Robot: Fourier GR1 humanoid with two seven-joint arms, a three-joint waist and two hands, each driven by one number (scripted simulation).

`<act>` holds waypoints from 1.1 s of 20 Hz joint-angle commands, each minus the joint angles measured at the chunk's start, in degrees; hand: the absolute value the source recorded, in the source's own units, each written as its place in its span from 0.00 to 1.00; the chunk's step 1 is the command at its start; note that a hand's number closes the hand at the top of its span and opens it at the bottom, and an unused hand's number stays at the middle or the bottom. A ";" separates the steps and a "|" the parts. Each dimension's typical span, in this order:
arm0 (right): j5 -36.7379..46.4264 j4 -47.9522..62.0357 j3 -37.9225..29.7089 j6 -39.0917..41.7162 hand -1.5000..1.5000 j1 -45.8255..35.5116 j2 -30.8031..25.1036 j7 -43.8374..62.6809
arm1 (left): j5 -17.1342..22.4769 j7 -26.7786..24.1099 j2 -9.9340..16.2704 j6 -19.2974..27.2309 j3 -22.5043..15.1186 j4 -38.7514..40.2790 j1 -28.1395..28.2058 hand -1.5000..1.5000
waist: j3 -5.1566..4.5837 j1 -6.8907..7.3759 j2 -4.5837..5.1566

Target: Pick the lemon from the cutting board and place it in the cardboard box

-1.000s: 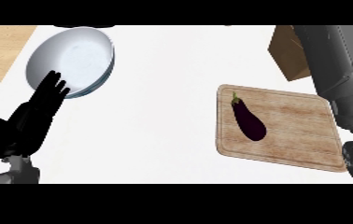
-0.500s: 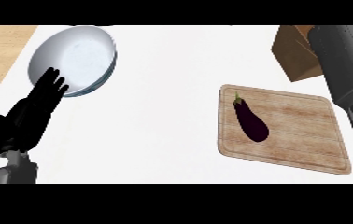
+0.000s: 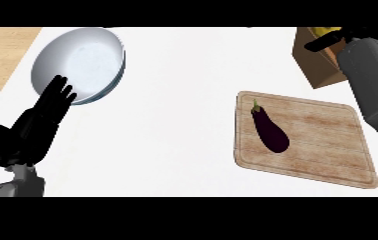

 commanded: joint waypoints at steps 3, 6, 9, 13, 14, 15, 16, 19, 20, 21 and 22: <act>-3.94 0.67 -2.33 -2.85 0.00 3.00 1.28 -7.38 | -1.06 0.76 -0.79 1.22 -0.69 0.42 -1.33 0.50 | 0.03 -0.36 0.07; -6.70 -1.32 -4.76 -8.81 0.00 4.60 1.58 -11.90 | 0.72 1.33 0.38 -0.08 0.97 -1.29 1.12 0.50 | 0.06 0.01 0.10; -13.09 -6.13 -10.43 -15.54 0.00 4.03 3.13 -14.86 | 0.82 1.55 0.35 -0.82 0.22 -1.62 1.34 0.50 | 0.11 -0.77 -0.23; -19.37 -9.53 -15.60 -20.01 0.00 3.62 2.85 -17.85 | -1.03 1.88 -1.59 1.88 -0.85 -1.64 0.97 0.50 | 0.10 -1.13 -0.20; -21.38 -10.18 -16.98 -18.34 0.00 4.16 0.89 -19.64 | 0.08 3.66 0.24 0.59 -0.17 -4.32 1.70 0.50 | 0.10 -1.08 -0.44; -23.41 -11.91 -17.89 -18.74 0.00 6.56 1.99 -22.40 | 1.91 4.13 1.01 -0.21 1.51 -3.82 2.09 0.50 | 0.05 -1.76 -0.72; -24.46 -12.38 -18.04 -18.84 0.00 6.36 3.27 -21.66 | 0.62 1.88 0.34 0.33 1.48 -1.77 1.99 0.50 | -0.01 -1.89 -0.67; -27.25 -16.55 -17.96 -14.51 0.00 9.75 0.88 -21.55 | -0.16 0.44 -0.94 0.26 0.74 -3.74 5.12 0.50 | -0.06 -2.41 -1.01; -29.10 -16.89 -19.04 -13.13 0.00 10.64 -0.43 -23.13 | 1.56 -1.14 1.53 -2.57 3.14 -0.47 4.55 0.50 | -0.07 -2.38 -0.88; -30.90 -17.55 -20.17 -13.01 0.00 12.38 -0.75 -24.37 | 0.98 0.06 -0.28 -1.24 1.53 -2.01 5.00 0.50 | -0.05 -2.36 -0.86; -32.00 -20.30 -20.28 -10.23 0.00 14.11 -1.29 -24.36 | -1.24 3.27 -0.33 2.71 1.28 -3.37 2.38 0.50 | -0.05 -3.20 -1.14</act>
